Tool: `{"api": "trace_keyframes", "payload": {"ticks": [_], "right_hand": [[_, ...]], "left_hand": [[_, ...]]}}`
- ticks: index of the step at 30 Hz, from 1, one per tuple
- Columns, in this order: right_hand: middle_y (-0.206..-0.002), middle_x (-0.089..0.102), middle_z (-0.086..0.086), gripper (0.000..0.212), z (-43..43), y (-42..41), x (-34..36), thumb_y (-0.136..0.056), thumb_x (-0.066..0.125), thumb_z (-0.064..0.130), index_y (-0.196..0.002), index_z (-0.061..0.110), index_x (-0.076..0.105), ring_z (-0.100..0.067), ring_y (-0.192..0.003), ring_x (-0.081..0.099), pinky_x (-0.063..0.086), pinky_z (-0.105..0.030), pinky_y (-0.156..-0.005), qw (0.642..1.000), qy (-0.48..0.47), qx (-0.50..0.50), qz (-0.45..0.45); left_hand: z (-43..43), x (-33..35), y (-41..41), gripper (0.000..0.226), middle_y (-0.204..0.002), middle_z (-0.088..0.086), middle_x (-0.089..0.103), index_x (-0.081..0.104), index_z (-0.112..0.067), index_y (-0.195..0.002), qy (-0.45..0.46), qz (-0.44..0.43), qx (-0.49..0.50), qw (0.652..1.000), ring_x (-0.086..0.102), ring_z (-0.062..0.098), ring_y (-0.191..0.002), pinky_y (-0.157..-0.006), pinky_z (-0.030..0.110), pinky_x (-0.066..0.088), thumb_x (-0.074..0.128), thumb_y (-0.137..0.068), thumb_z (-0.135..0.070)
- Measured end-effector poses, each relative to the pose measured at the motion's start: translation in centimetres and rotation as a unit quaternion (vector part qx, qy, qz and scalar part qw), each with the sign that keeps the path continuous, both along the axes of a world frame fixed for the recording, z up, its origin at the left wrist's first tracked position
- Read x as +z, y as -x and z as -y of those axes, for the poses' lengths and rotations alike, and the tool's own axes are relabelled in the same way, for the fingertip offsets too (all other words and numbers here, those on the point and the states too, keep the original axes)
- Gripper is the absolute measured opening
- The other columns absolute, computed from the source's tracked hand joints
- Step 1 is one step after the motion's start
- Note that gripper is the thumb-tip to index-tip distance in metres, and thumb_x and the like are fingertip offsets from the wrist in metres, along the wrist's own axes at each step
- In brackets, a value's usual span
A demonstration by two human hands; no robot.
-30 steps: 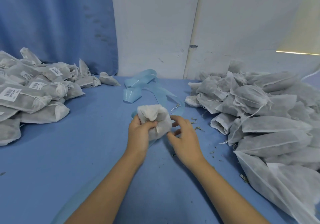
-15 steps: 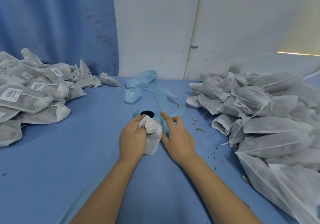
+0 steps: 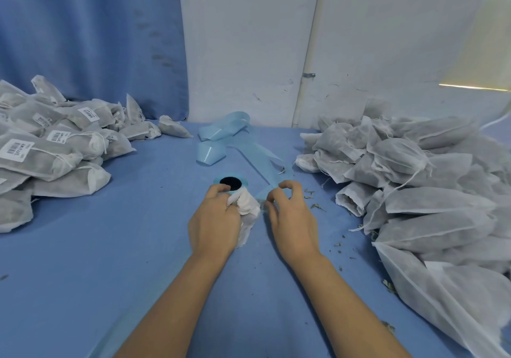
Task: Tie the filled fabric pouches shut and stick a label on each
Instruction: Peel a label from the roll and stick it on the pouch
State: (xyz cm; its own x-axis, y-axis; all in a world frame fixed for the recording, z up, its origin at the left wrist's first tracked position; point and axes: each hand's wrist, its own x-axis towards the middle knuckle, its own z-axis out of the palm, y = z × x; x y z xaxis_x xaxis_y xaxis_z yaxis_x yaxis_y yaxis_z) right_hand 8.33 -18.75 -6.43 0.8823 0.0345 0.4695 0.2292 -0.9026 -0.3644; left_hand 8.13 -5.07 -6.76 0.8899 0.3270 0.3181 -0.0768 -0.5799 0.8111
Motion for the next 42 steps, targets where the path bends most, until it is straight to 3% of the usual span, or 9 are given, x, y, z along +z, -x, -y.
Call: {"api": "trace_keyframes", "payload": {"ticks": [7,13,16,19,23,26,30,37,42], "right_hand": [[-0.134,0.039,-0.002,0.015,1.4,-0.4,0.0,-0.101,0.046,0.024,-0.1,0.013,0.056,-0.019,-0.081,0.049,0.03,-0.027,-0.054,0.998,-0.035,-0.059,-0.002],[-0.116,0.041,-0.004,0.012,1.4,-0.2,0.4,-0.098,0.05,0.014,-0.095,0.007,0.059,-0.023,-0.073,0.05,0.045,-0.036,-0.056,0.995,-0.085,-0.04,0.041],[-0.104,0.039,-0.004,0.009,1.5,0.0,0.5,-0.093,0.054,0.006,-0.093,0.005,0.063,-0.026,-0.082,0.048,0.049,-0.042,-0.058,0.991,-0.091,-0.021,0.092],[-0.099,0.047,-0.004,0.012,1.7,-0.1,0.1,-0.093,0.056,0.007,-0.1,0.008,0.066,-0.025,-0.086,0.052,0.05,-0.042,-0.065,0.991,-0.1,0.008,0.09],[-0.097,0.063,0.009,0.032,1.2,0.1,-0.3,-0.095,0.056,0.014,-0.126,0.022,0.052,-0.002,-0.085,0.06,0.047,-0.016,-0.078,0.955,-0.295,0.037,-0.007],[-0.097,0.068,0.014,0.036,0.7,0.2,-0.6,-0.093,0.061,0.012,-0.122,0.03,0.048,0.012,-0.082,0.061,0.042,-0.004,-0.073,0.91,-0.397,0.086,-0.083],[-0.089,0.072,0.012,0.019,0.6,0.2,-0.4,-0.09,0.064,0.008,-0.101,0.023,0.063,0.005,-0.083,0.066,0.049,-0.01,-0.073,0.871,-0.466,0.119,-0.103],[-0.09,0.072,0.007,0.012,1.0,-0.2,-0.5,-0.093,0.061,0.016,-0.09,0.026,0.066,-0.011,-0.089,0.067,0.053,-0.022,-0.081,0.86,-0.495,0.092,-0.085],[-0.074,0.071,0.01,0.015,1.0,-0.4,-0.6,-0.095,0.056,0.01,-0.088,0.018,0.066,-0.007,-0.077,0.067,0.055,-0.022,-0.074,0.843,-0.528,0.07,-0.074]], "left_hand": [[-0.2,0.0,0.0,0.03,-0.114,-0.019,0.045,0.052,-0.027,-0.067,-0.031,-0.005,-0.003,0.999,0.046,0.009,-0.061,-0.051,0.022,0.026,0.045,-0.085,-0.005],[-0.3,-0.3,0.0,0.027,-0.126,-0.025,0.043,0.068,-0.025,-0.082,-0.095,0.033,-0.055,0.993,0.05,0.008,-0.075,-0.055,0.019,0.03,0.044,-0.085,-0.011],[-0.1,0.3,0.3,0.032,-0.124,-0.036,0.045,0.06,-0.039,-0.066,-0.011,0.047,-0.169,0.984,0.053,-0.002,-0.091,-0.069,0.024,0.044,0.042,-0.077,-0.015],[0.4,0.3,0.6,0.034,-0.097,-0.023,0.066,0.064,-0.041,-0.072,0.13,0.012,-0.241,0.962,0.062,0.008,-0.092,-0.081,0.034,0.05,0.044,-0.068,-0.014],[0.6,0.1,0.5,0.03,-0.074,-0.016,0.067,0.068,-0.032,-0.069,0.21,0.011,-0.274,0.938,0.061,0.002,-0.075,-0.071,0.019,0.046,0.045,-0.064,-0.013],[0.6,0.0,0.3,0.031,-0.072,-0.014,0.068,0.071,-0.031,-0.066,0.24,0.006,-0.287,0.927,0.061,0.001,-0.072,-0.067,0.014,0.046,0.047,-0.062,-0.011],[0.7,0.0,0.3,0.036,-0.07,-0.016,0.068,0.073,-0.035,-0.066,0.251,-0.002,-0.289,0.924,0.061,-0.002,-0.069,-0.064,0.011,0.044,0.047,-0.06,-0.009],[0.6,-0.1,0.3,0.034,-0.07,-0.013,0.066,0.07,-0.025,-0.071,0.253,-0.008,-0.273,0.928,0.059,0.002,-0.068,-0.066,0.017,0.044,0.048,-0.07,0.001],[0.6,0.4,0.6,0.034,-0.079,-0.008,0.067,0.069,-0.017,-0.078,0.24,-0.008,-0.276,0.931,0.06,0.004,-0.076,-0.069,0.015,0.044,0.046,-0.072,0.007]]}}
